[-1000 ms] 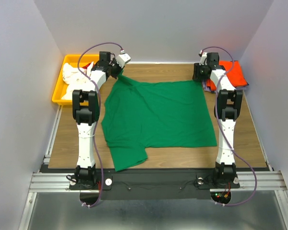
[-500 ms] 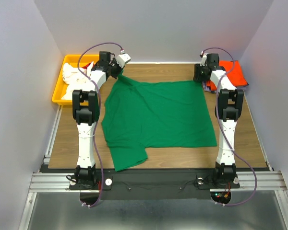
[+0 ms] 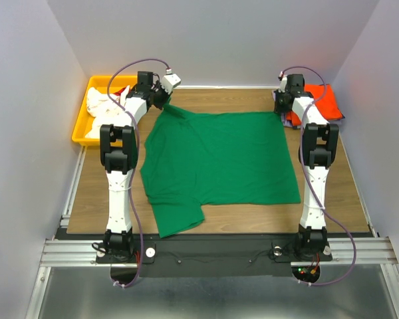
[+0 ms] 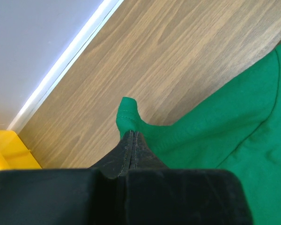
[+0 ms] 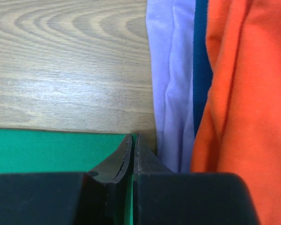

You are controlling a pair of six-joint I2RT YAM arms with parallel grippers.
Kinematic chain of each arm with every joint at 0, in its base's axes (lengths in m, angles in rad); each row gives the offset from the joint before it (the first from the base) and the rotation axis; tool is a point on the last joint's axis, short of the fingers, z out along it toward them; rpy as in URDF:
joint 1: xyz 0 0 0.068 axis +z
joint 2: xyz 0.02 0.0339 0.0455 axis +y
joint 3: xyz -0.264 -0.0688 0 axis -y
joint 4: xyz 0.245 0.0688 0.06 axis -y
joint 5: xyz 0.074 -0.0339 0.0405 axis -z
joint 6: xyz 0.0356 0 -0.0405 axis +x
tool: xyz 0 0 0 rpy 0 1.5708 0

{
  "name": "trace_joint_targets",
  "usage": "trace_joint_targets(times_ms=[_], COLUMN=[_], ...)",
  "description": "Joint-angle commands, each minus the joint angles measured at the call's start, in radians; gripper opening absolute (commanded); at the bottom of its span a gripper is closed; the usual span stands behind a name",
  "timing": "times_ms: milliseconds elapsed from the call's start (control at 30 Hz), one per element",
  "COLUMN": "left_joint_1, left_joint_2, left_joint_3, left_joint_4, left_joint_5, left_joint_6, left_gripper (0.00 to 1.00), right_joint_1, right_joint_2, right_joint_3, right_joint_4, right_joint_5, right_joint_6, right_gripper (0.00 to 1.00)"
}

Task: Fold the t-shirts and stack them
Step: Flatten the tshirt out, then fold the tshirt

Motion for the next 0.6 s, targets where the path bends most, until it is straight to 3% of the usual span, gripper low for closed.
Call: trace_joint_targets(times_ms=[0, 233, 567], left_joint_1=[0.006, 0.006, -0.002], left_joint_2=[-0.16, -0.315, -0.616], left_joint_3=[-0.014, -0.162, -0.568], left_joint_4=[0.0, -0.005, -0.031], left_joint_5=[0.029, 0.025, -0.007], left_joint_6=[-0.026, -0.059, -0.115], left_gripper=[0.0, 0.0, 0.0], right_joint_1=[-0.006, -0.008, -0.02], right_joint_2=[-0.094, -0.175, -0.324], right_joint_3=[0.036, -0.033, -0.237], right_joint_4=[-0.01, -0.007, -0.007], right_joint_5=[-0.019, -0.073, -0.137], right_joint_6=[-0.032, -0.072, -0.167], right_gripper=[0.01, 0.01, 0.01])
